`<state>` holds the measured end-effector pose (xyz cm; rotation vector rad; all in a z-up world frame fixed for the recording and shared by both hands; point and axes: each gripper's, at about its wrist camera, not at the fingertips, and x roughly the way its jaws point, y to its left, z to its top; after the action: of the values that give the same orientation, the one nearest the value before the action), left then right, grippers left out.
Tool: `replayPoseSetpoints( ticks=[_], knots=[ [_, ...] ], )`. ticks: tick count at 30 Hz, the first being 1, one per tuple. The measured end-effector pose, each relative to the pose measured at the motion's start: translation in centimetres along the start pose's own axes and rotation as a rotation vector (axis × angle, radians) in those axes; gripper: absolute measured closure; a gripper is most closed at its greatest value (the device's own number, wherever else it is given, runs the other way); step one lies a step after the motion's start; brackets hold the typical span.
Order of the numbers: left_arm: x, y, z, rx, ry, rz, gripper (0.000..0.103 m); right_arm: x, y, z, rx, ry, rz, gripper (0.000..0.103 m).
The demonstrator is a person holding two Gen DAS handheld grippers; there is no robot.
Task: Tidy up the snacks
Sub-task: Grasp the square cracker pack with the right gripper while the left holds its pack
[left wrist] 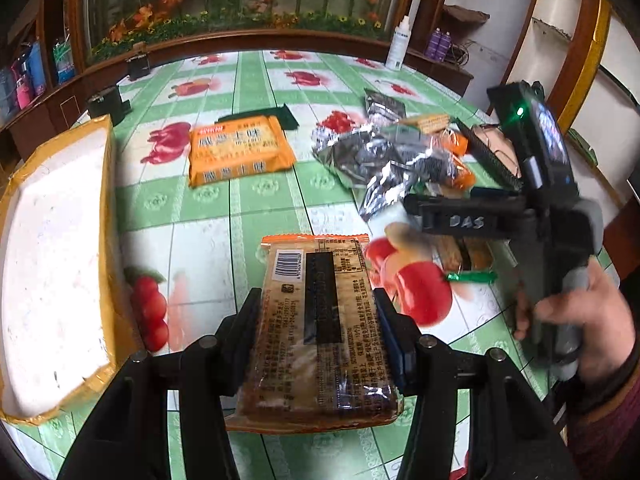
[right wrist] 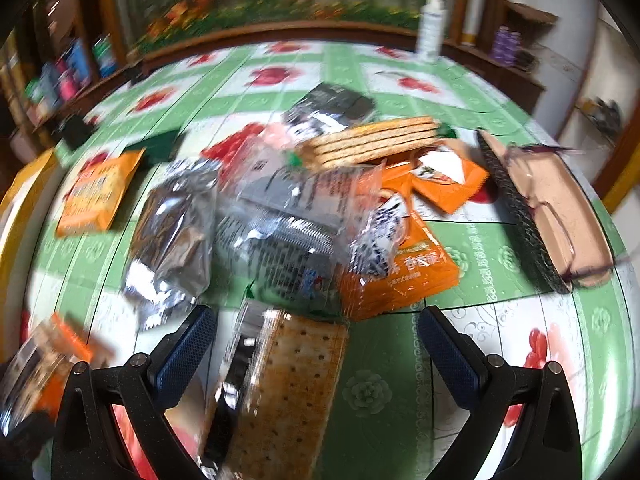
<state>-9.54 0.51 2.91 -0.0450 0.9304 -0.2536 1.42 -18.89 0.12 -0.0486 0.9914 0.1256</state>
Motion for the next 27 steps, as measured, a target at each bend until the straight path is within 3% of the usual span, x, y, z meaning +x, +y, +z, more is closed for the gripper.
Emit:
replayPoseSetpoints(
  ticks=[6, 8, 11, 17, 22, 24, 27],
  knots=[
    [0.0, -0.4, -0.5, 0.017, -0.006, 0.016, 0.051, -0.5, -1.1, -0.1, 0.006, 0.034, 0.062, 0.004],
    [0.0, -0.5, -0.7, 0.026, -0.008, 0.025, 0.051, -2.1, -2.2, -0.5, 0.064, -0.001, 0.171, 0.028],
    [0.2, -0.6, -0.8, 0.03, -0.009, 0.038, 0.05, -5.0, -3.1, -1.5, 0.087, -0.051, 0.16, 0.027],
    [1.1, -0.6, -0.9, 0.019, 0.011, 0.045, 0.05, -6.2, -1.4, -3.5, 0.068, -0.015, 0.237, 0.026],
    [1.2, -0.6, -1.1, 0.023, 0.021, 0.071, 0.05, -4.3, 0.9, -4.4, 0.035, 0.025, 0.183, 0.027],
    [1.4, -0.9, -1.0, 0.042, 0.029, 0.094, 0.051, -4.3, 1.3, -4.5, 0.019, 0.007, 0.129, 0.044],
    [1.9, -1.0, -0.4, 0.039, 0.063, 0.112, 0.047, -4.4, 0.5, -4.6, 0.038, 0.006, 0.147, 0.047]
  ],
)
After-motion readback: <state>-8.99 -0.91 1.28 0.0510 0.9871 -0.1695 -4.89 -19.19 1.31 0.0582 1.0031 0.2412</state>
